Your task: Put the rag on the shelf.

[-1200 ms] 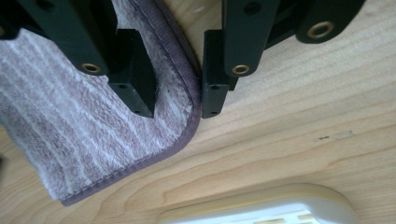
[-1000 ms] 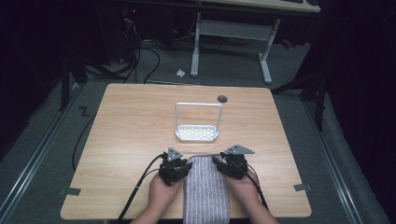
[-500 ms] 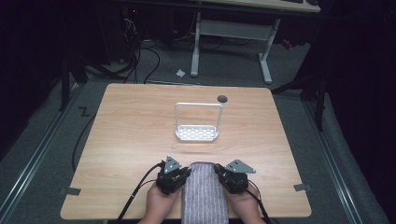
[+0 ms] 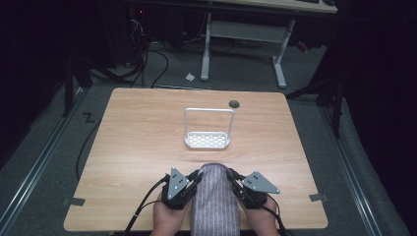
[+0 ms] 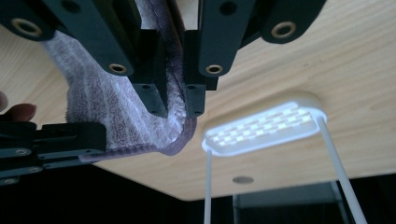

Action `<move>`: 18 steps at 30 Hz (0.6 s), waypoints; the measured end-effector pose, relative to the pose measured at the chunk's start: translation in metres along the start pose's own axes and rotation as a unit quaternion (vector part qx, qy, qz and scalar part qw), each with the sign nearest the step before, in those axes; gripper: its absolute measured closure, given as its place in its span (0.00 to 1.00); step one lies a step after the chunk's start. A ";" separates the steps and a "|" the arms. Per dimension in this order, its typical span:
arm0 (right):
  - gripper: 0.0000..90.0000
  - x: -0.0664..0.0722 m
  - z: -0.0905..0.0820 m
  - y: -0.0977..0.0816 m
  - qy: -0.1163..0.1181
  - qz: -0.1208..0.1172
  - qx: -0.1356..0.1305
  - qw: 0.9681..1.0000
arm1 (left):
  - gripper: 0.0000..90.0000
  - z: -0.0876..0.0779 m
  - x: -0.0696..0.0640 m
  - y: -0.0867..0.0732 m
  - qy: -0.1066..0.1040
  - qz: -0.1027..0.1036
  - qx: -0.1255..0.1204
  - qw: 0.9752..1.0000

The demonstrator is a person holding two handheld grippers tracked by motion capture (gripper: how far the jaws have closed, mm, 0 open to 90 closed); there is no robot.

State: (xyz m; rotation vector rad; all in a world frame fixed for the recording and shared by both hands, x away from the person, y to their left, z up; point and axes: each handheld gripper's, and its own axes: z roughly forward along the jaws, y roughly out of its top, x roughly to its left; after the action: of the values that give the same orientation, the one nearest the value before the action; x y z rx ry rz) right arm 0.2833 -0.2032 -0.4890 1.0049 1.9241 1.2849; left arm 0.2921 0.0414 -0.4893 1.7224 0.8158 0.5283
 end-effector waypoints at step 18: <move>0.93 -0.008 -0.018 0.054 -0.006 0.007 -0.082 0.997 | 0.91 -0.018 0.000 0.055 -0.009 0.002 -0.068 0.998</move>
State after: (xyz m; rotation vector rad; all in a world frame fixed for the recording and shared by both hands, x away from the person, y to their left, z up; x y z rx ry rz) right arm 0.2869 -0.2055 -0.4316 0.9430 1.7716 1.4163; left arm 0.2940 0.0442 -0.4315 1.6031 0.7457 0.5574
